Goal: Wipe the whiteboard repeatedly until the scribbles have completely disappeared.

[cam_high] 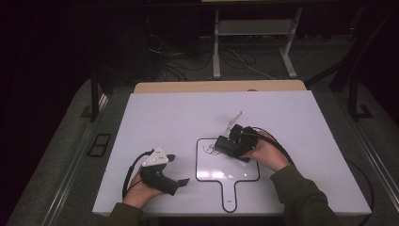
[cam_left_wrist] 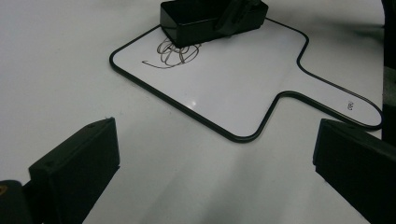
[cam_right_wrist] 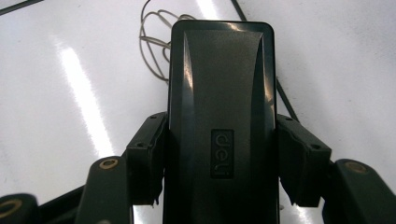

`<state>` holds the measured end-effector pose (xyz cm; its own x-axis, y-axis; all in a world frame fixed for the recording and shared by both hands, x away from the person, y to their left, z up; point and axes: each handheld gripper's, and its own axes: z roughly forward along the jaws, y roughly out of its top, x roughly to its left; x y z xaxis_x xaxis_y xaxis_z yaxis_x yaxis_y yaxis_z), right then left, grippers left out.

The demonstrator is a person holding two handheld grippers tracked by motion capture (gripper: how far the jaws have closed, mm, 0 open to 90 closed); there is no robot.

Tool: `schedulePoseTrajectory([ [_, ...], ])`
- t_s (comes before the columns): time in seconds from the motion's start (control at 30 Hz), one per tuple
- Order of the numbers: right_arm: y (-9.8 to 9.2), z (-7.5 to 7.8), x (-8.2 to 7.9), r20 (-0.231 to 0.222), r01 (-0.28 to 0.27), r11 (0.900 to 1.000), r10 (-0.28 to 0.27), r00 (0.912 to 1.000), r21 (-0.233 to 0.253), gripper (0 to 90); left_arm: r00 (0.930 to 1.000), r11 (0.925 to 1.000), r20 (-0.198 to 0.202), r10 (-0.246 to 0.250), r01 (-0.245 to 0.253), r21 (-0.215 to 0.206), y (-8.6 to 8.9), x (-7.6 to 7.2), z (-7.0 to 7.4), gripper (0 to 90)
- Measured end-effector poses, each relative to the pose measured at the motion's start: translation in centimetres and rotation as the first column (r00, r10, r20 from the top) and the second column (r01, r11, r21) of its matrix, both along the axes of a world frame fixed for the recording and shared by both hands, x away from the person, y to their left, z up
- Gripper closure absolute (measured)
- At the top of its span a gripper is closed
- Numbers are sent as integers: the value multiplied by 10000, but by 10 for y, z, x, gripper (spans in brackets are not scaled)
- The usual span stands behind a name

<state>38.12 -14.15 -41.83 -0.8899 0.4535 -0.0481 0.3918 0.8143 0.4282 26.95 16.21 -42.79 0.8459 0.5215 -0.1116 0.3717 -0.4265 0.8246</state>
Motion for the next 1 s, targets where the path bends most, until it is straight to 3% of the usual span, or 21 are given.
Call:
schedulePoseTrajectory([
  [0.33,-11,-1,20,-36,898,9959,-897,9960,128,387,10000,10000,-30,18,-17,36,1,1,0,0],
  [0.4,-9,-1,19,19,864,9962,-864,9963,109,386,10000,10000,-32,9,-9,28,1,1,-1,0],
  [0.57,6,-1,8,-1,54,10000,-54,10000,81,387,10000,10000,-22,-4,4,28,0,1,-1,0],
  [0.73,20,0,0,-182,-370,9991,374,9991,203,386,10000,10000,-25,-6,6,19,0,0,-1,0],
  [0.77,21,0,0,-38,-493,9988,494,9988,61,386,10000,10000,-21,-7,8,24,0,0,-1,0],
  [1.0,6,0,14,-19,432,9991,-431,9991,29,387,10000,10000,-38,11,-10,17,1,0,0,0],
])
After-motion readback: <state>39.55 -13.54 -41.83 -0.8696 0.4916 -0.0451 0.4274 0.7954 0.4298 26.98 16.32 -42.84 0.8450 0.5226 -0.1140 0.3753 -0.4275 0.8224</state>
